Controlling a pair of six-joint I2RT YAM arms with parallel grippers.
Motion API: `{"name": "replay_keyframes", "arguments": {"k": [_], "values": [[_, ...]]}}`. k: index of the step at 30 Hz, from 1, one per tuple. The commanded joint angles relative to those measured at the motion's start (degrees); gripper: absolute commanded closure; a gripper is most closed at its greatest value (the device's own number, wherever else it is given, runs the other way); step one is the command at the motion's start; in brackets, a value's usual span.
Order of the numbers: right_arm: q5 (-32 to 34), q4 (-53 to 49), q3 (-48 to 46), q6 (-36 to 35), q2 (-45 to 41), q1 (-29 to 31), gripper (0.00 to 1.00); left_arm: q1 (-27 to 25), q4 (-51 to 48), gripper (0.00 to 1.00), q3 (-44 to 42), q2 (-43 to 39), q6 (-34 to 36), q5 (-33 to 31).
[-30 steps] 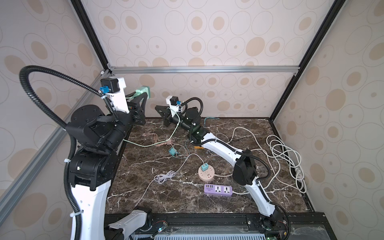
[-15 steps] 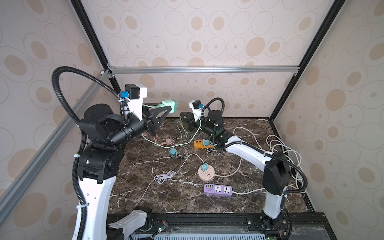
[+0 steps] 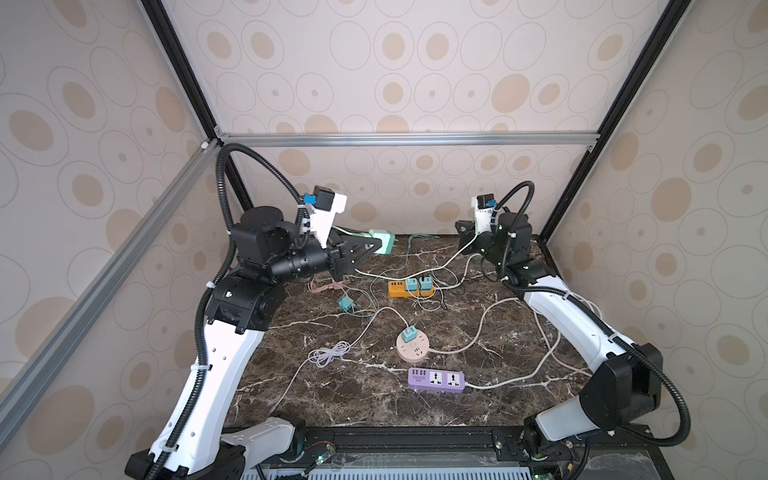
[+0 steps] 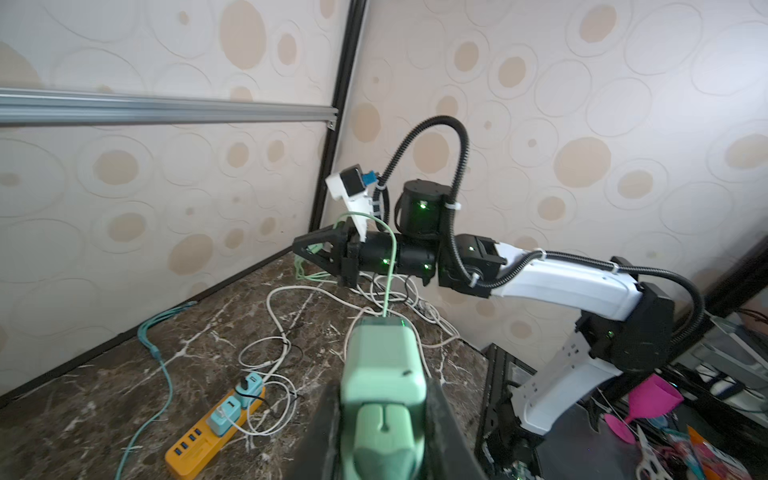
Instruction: Insert the plug
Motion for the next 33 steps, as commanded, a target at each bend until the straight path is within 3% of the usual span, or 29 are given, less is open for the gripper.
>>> {"name": "replay_keyframes", "arguments": {"k": [1, 12, 21, 26, 33], "values": [[-1.6, -6.5, -1.0, 1.8, -2.2, -4.4, 1.0, -5.2, 1.2, 1.0, 0.9, 2.4, 1.9, -4.0], [-3.4, -11.6, 0.5, 6.6, -1.3, -18.1, 1.0, -21.2, -7.4, 1.0, 8.9, 15.9, 13.6, -13.6], [-2.0, -11.4, -0.3, 12.8, 1.7, -32.3, 1.0, -30.8, -17.4, 1.0, 5.4, 21.7, 22.8, -24.2], [-3.7, -10.6, -1.1, 15.3, 5.7, -39.5, 1.0, -33.7, -21.1, 1.0, -3.6, 22.3, 25.2, -31.3], [-6.5, -12.2, -2.2, 13.1, 7.5, -39.9, 1.0, -33.9, -23.3, 1.0, -6.8, 27.1, 20.2, -47.4]]}}
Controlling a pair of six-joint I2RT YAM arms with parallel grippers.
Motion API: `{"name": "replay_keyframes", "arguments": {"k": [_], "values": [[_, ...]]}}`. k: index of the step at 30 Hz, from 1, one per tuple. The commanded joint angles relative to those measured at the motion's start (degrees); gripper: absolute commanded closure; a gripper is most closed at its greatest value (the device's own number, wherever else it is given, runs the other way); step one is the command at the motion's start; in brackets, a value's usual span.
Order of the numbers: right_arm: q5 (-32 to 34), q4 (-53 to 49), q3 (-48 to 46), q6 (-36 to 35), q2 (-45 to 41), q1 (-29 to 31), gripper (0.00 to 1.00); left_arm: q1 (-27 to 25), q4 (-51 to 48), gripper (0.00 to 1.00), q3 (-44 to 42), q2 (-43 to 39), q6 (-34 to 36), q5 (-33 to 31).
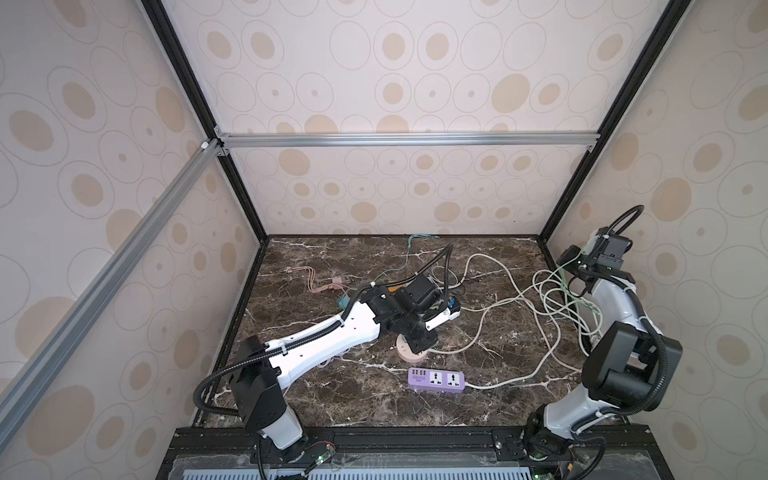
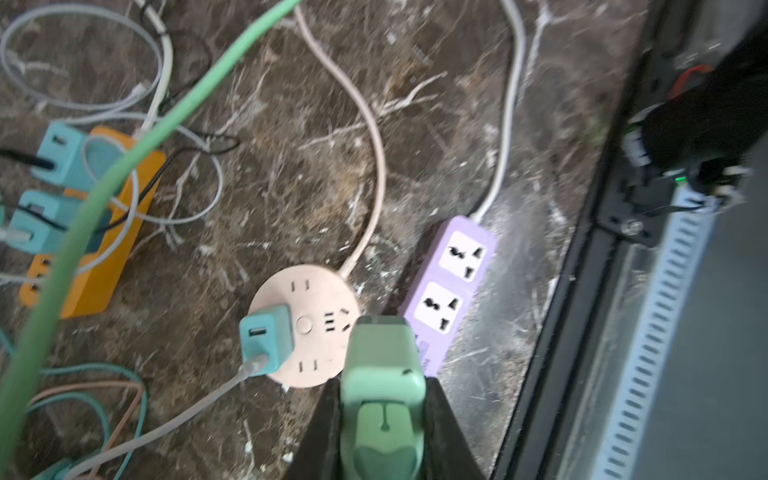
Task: Insert the plug
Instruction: 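Lower the mint-green charger onto the pink round socket with left gripper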
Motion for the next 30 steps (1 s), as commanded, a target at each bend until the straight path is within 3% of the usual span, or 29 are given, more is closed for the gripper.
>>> {"name": "replay_keyframes", "arguments": {"k": [1, 7, 14, 30], "values": [[-1.2, -0.1, -1.3, 0.3, -0.1, 0.4, 1.0, -0.3, -2.5, 1.0, 0.6, 1.8, -1.3, -9.9], [3.3, 0.4, -0.8, 1.9, 0.0, 0.3, 1.0, -0.3, -1.4, 1.0, -2.0, 2.5, -4.1, -19.8], [-5.2, -0.4, -0.1, 3.6, 1.6, 0.4, 1.0, -0.4, 6.2, 1.0, -6.4, 3.1, -6.7, -9.0], [-8.1, -2.1, -1.0, 1.7, 1.6, 0.7, 1.0, -0.3, 13.8, 1.0, -12.2, 2.6, -1.8, -7.4]]}}
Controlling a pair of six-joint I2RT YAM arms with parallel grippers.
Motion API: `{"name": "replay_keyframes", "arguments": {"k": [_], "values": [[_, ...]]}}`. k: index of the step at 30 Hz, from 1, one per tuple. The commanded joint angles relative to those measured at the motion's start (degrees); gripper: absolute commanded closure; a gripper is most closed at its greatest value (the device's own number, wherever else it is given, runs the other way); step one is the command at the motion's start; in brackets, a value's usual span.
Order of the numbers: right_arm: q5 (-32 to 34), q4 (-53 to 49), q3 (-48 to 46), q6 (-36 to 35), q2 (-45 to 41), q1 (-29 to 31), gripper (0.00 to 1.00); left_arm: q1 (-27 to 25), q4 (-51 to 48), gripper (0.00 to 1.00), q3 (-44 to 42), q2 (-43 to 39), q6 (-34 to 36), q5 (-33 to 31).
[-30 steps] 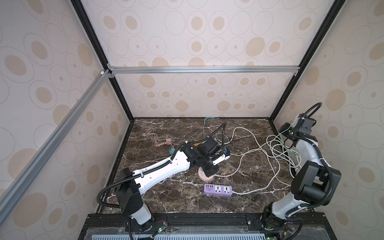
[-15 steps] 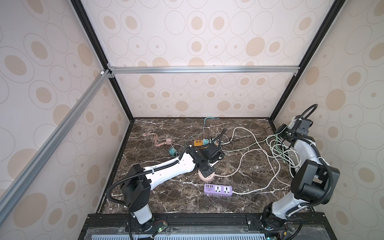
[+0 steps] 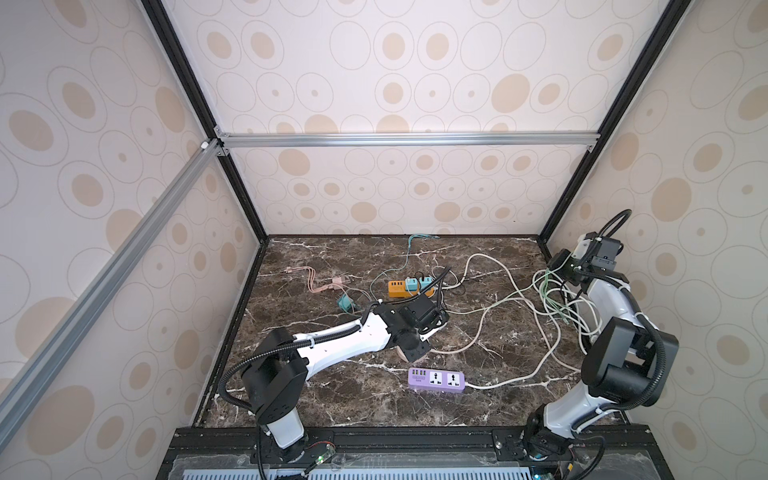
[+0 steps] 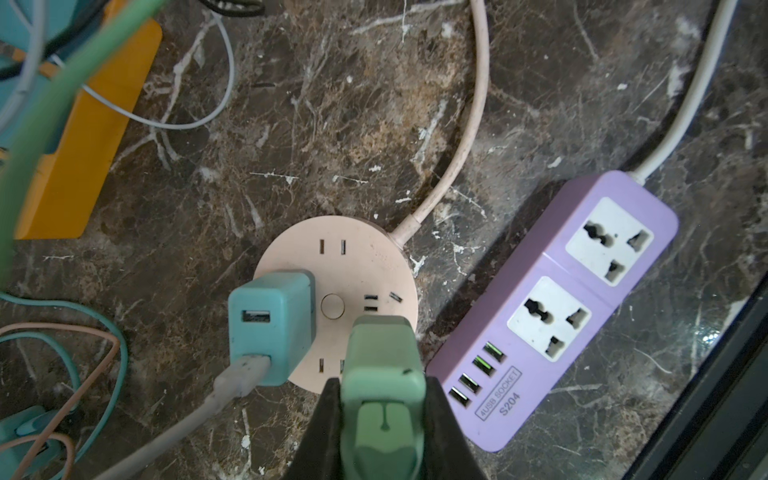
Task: Insert the plug
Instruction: 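Lower the mint-green charger onto the pink round socket with left gripper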
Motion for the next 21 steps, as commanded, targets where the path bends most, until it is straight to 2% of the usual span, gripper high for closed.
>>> {"name": "replay_keyframes", "arguments": {"k": [1, 21], "values": [[-1.0, -1.1, 0.1, -0.9, 0.2, 0.3, 1.0, 0.0, 2.4, 1.0, 0.0, 0.0, 2.2, 0.6], [-1.1, -2.7, 0.5, -2.3, 0.4, 2.0, 1.0, 2.0, 5.6, 1.0, -3.4, 1.7, 3.9, 1.0]]}}
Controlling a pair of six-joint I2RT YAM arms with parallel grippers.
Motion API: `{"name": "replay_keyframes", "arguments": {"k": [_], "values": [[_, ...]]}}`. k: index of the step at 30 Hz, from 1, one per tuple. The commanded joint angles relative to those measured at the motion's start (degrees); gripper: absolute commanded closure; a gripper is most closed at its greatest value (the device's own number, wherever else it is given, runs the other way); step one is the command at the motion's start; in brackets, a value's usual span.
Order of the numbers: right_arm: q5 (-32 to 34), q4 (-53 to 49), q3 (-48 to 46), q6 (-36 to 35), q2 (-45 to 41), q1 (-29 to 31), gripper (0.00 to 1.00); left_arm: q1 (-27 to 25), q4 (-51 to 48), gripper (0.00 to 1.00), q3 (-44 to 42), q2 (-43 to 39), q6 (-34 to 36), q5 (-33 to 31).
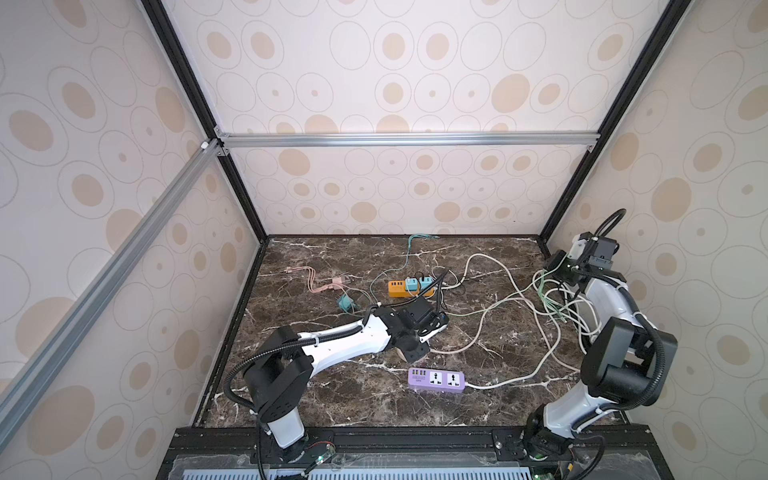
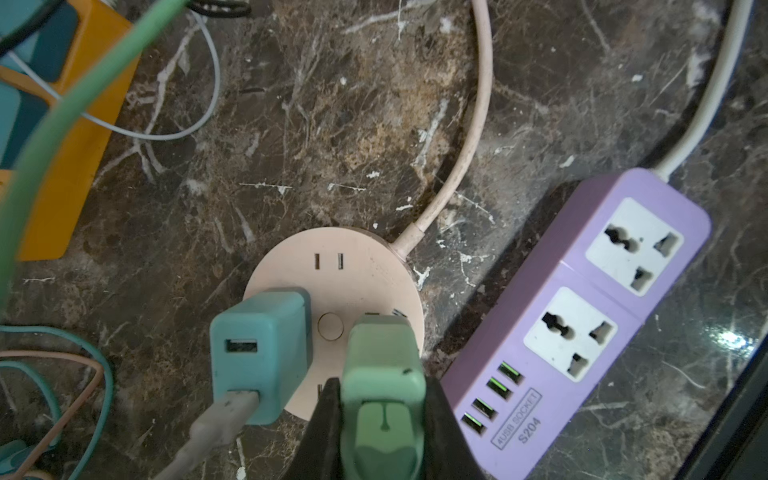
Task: Insert the plug
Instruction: 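Lower the mint-green charger onto the pink round socket with left gripper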
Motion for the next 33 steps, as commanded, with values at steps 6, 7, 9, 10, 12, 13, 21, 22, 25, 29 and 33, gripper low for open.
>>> {"name": "replay_keyframes", "arguments": {"k": [6, 7, 9, 10, 12, 13, 21, 22, 25, 29, 33], "values": [[-0.3, -2.2, 0.6, -2.1, 0.1, 1.6, 1.0, 1.6, 2.8, 1.0, -1.9, 0.9, 1.7, 1.2], [-0.3, -2.2, 0.6, -2.1, 0.1, 1.6, 1.0, 1.7, 2.9, 1.0, -1.9, 0.9, 1.7, 1.4], [-0.3, -2.3, 0.8, -2.1, 0.1, 1.7, 1.0, 1.9, 3.0, 1.0, -1.9, 1.2, 1.9, 1.6], [-0.4, -2.4, 0.7, -2.1, 0.1, 1.8, 1.0, 2.0, 3.0, 1.0, -1.9, 1.2, 2.1, 1.8], [-0.4, -2.5, 0.7, -2.2, 0.0, 2.0, 1.0, 2.2, 3.2, 1.0, -2.0, 1.5, 2.3, 2.2], [-0.4, -2.7, 0.8, -2.4, -0.1, 2.1, 1.0, 2.3, 3.2, 1.0, -2.2, 1.7, 2.5, 2.5], [0.4, -5.8, 0.4, -5.7, -0.6, 4.3, 1.0, 2.8, 6.2, 1.0, -6.7, 4.2, 3.9, 3.8], [0.4, -5.8, 0.1, -5.7, -0.7, 4.3, 1.0, 2.9, 7.1, 1.0, -8.0, 4.3, 4.3, 4.4], [0.4, -5.7, -0.3, -5.6, -0.9, 4.4, 1.0, 3.0, 10.1, 1.0, -12.2, 4.3, 4.6, 6.4], [0.4, -6.1, -0.3, -5.7, -1.0, 4.7, 1.0, 3.2, 12.2, 1.0, -16.0, 4.5, 4.3, 7.2], [1.7, -7.5, -0.5, -6.9, -1.2, 5.9, 1.0, 3.2, 12.8, 1.0, -16.7, 7.1, 3.8, 6.5]]}}
